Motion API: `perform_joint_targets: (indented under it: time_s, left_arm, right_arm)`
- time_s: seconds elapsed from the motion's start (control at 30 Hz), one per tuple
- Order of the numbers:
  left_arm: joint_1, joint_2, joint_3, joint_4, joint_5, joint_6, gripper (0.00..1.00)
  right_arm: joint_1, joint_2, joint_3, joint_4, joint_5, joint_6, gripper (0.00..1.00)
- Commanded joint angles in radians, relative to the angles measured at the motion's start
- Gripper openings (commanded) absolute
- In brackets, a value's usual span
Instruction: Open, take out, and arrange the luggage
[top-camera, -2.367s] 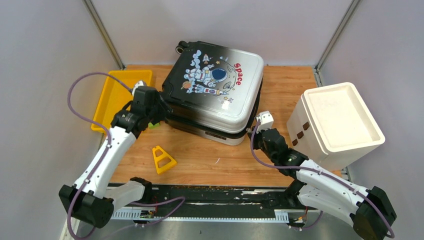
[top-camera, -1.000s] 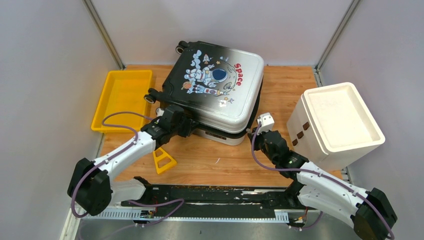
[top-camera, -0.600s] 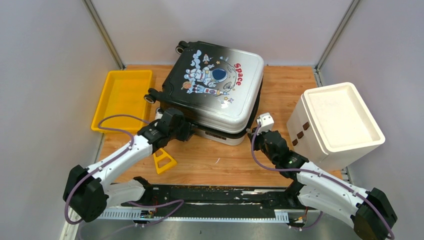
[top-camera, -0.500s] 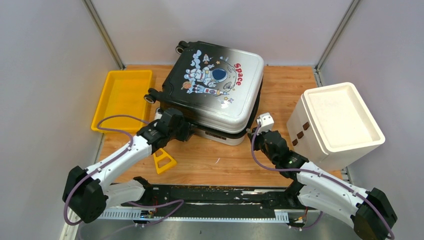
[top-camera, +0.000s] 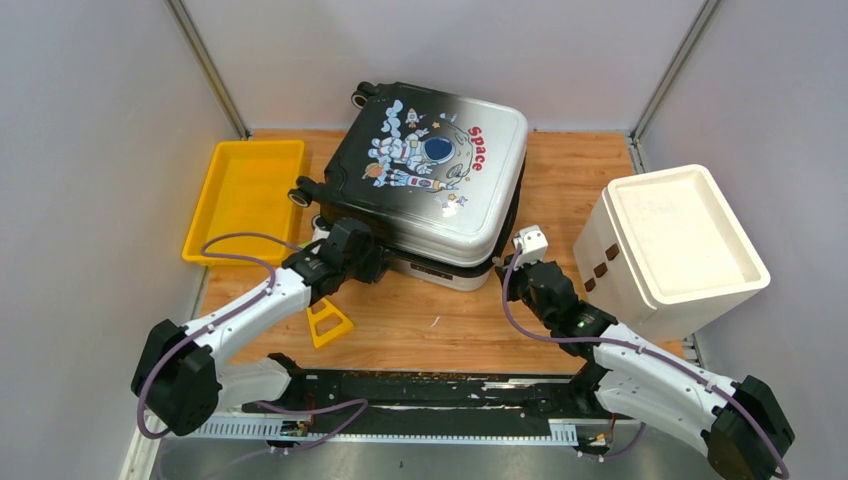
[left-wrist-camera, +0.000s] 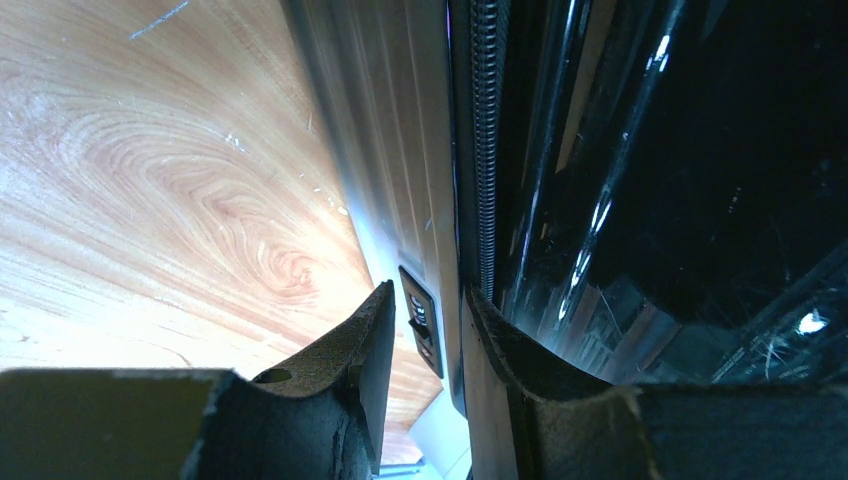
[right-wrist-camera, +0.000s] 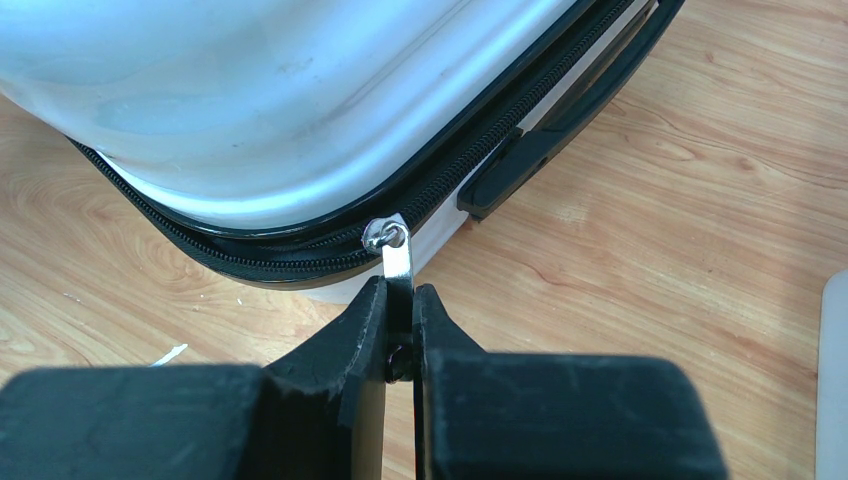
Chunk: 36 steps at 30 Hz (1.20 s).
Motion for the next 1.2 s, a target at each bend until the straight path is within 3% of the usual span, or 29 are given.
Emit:
perform_joint_targets:
  time_s: [0.0,0.3,0.5,0.77,1.17]
  left_arm:
    - [-0.005,0.013,0.032,0.030,-0.040,0.010,0.38]
    - [-0.018,-0.039,0.028,0.035,-0.003,-0.004,0.38]
    - [-0.030,-0.071,0.032,0.014,-0.061,-0.017,0.38]
    - [-0.029,-0.007,-0.041,0.097,-0.030,-0.074,0.33]
    - [-0.029,0.071,-0.056,0.223,-0.054,-0.031,0.36]
  right_arm:
    - [0.003,-0.009,0.015,0.058,0.005,-0.013,0.00]
    - [0.003,0.000,0.009,0.072,0.003,-0.017,0.00]
    - [0.003,0.001,0.014,0.076,0.002,-0.013,0.00]
    - [0.003,-0.020,-0.013,0.073,0.008,-0.010,0.00]
    - [0.003,-0.030,-0.020,0.068,0.000,-0.014,0.00]
